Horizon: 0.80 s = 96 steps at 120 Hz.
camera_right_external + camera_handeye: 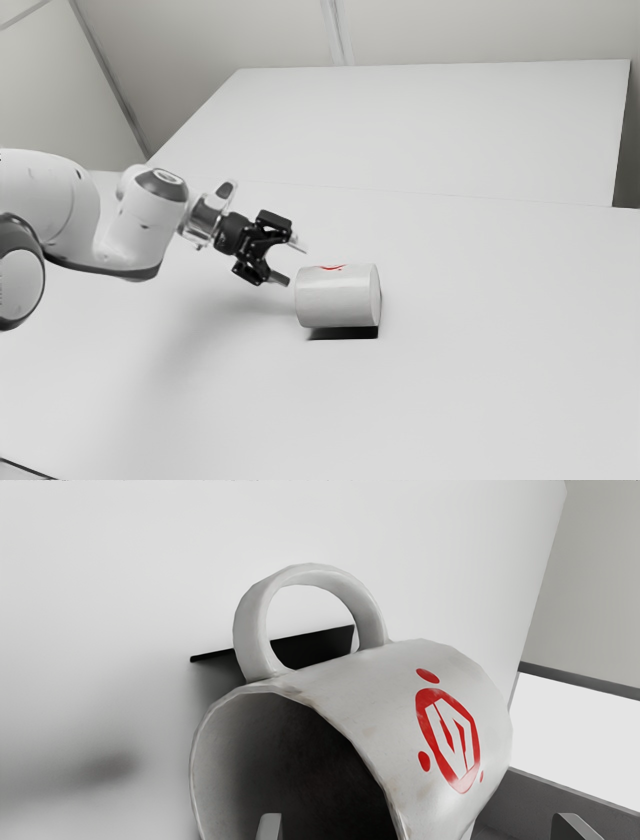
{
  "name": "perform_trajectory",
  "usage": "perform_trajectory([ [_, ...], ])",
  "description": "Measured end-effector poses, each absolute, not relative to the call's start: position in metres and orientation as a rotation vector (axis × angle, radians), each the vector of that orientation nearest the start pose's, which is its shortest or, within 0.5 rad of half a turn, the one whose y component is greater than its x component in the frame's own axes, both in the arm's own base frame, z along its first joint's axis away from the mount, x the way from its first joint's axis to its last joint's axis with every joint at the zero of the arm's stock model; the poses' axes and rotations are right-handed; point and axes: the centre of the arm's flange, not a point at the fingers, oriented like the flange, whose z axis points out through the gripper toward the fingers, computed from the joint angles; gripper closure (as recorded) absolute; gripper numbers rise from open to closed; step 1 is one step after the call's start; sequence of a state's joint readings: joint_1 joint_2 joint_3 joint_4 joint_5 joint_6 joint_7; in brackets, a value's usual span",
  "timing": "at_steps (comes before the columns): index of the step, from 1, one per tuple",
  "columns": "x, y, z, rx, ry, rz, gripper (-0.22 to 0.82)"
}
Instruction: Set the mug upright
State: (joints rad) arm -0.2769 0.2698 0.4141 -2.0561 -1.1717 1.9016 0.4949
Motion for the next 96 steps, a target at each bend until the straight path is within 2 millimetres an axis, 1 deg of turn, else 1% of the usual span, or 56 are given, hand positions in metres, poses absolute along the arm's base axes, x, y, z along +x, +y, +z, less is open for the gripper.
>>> perform_trajectory([
  [11,0.572,0.002,0.315,2.167,0.316,-0.020,0.02],
  [43,0.574,-0.017,0.316,2.154,0.288,-0.014,0.02],
  [65,0.573,-0.020,0.315,2.148,0.281,-0.016,0.02],
  [76,0.573,-0.029,0.309,2.146,0.275,-0.031,0.02],
  [96,0.573,-0.041,0.308,2.138,0.261,-0.041,0.03],
])
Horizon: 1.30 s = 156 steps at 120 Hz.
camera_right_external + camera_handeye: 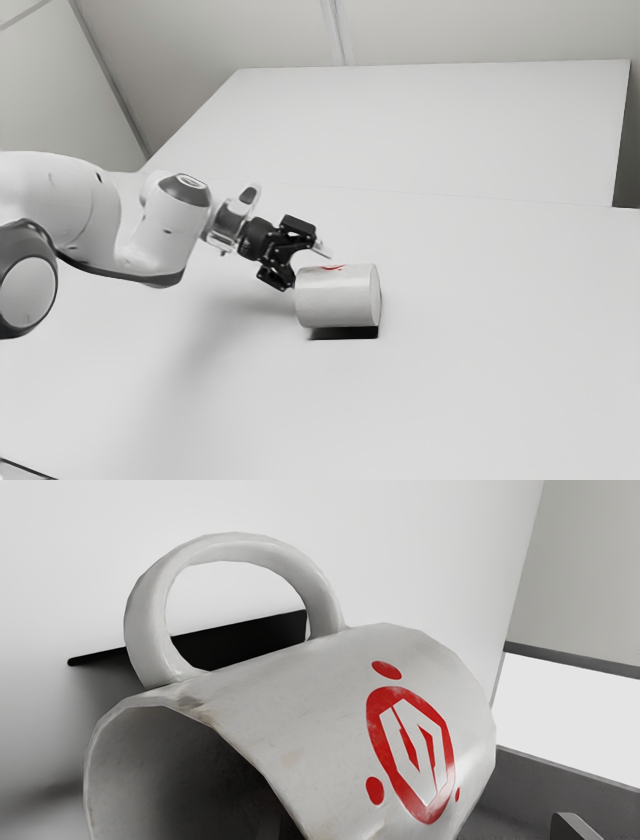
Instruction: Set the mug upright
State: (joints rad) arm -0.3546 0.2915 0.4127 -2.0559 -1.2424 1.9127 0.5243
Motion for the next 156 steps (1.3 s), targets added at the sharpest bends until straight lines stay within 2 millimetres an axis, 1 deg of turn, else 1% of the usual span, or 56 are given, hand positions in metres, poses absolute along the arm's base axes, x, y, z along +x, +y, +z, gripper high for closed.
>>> perform_trajectory([
  [8,0.573,-0.045,0.307,2.137,0.257,-0.046,0.06],
  [20,0.572,-0.048,0.308,2.136,0.254,-0.049,0.15],
  [33,0.572,-0.053,0.314,2.133,0.243,-0.046,0.23],
  [56,0.573,-0.061,0.323,2.128,0.226,-0.040,0.29],
  [95,0.577,-0.087,0.335,2.130,0.198,-0.050,0.45],
  [112,0.580,-0.091,0.337,2.133,0.206,-0.053,0.61],
  [123,0.583,-0.094,0.341,2.134,0.206,-0.046,0.68],
  [139,0.583,-0.095,0.342,2.139,0.218,-0.043,0.74],
  [156,0.584,-0.094,0.348,2.144,0.227,-0.026,0.76],
])
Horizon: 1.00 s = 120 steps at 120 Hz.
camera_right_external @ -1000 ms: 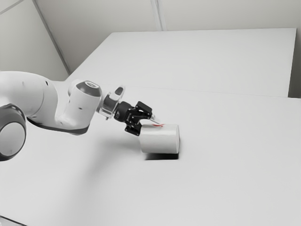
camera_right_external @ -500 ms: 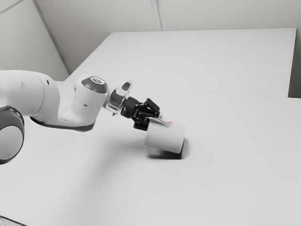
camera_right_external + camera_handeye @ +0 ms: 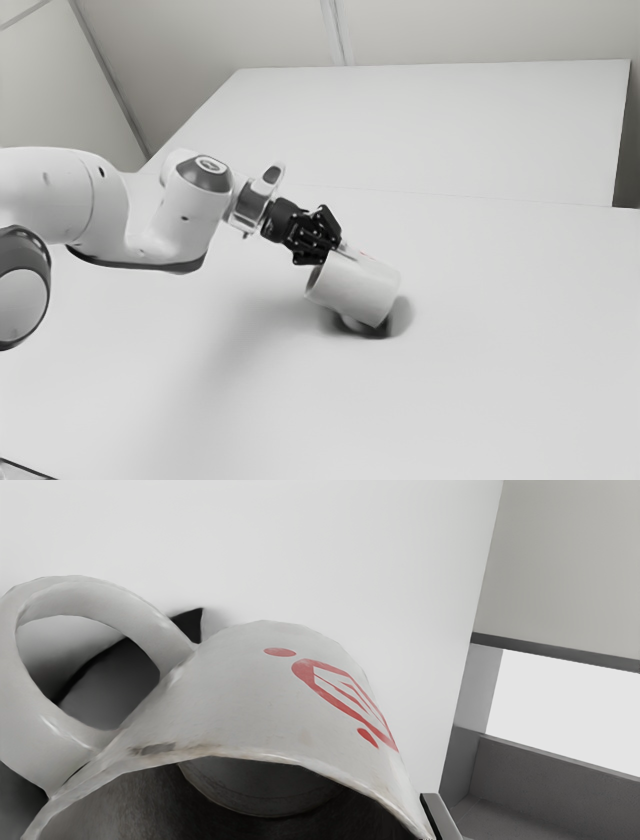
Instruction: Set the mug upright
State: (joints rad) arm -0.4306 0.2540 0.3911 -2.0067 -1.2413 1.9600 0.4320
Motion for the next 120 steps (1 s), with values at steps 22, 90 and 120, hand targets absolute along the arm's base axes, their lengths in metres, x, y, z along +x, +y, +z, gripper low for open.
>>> perform_trajectory([
  [22,0.583,-0.084,0.380,2.173,0.201,0.027,0.77],
  [90,0.547,-0.097,0.444,2.945,-0.528,0.034,0.78],
  [120,0.540,-0.126,0.423,3.123,-0.744,-0.043,0.79],
])
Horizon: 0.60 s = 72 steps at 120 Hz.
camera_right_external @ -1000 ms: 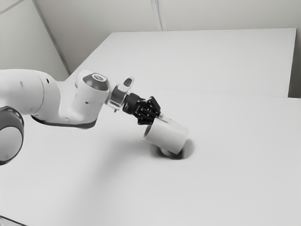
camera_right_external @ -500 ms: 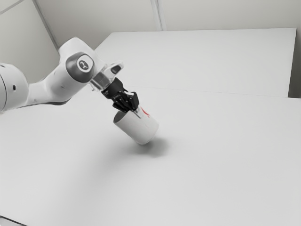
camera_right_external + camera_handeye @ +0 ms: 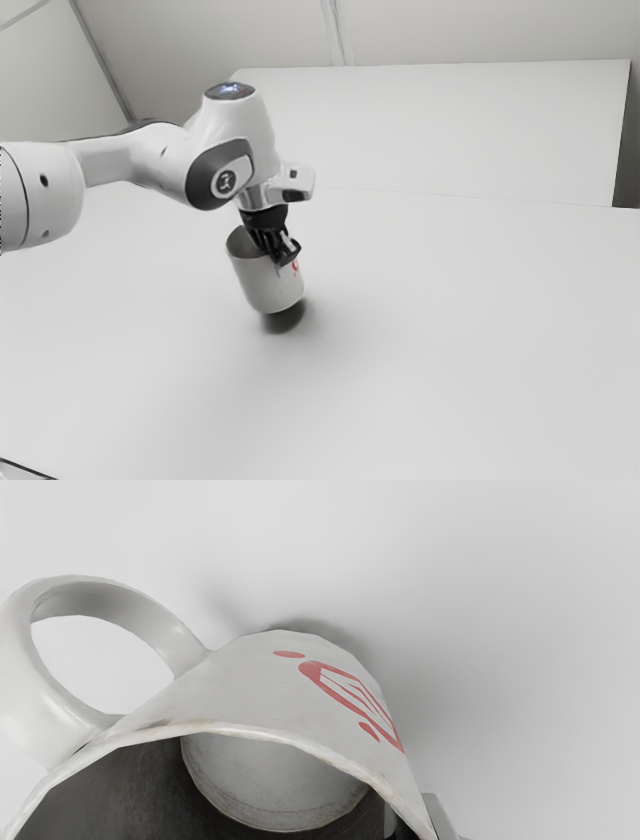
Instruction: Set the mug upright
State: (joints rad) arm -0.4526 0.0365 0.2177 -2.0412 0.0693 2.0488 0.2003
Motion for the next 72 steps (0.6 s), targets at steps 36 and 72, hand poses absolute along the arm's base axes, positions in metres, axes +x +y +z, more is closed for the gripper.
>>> perform_trajectory([
  [36,0.556,-0.079,0.401,-2.994,0.492,0.078,0.79],
  [72,0.557,-0.101,0.394,-3.044,0.417,0.053,0.79],
])
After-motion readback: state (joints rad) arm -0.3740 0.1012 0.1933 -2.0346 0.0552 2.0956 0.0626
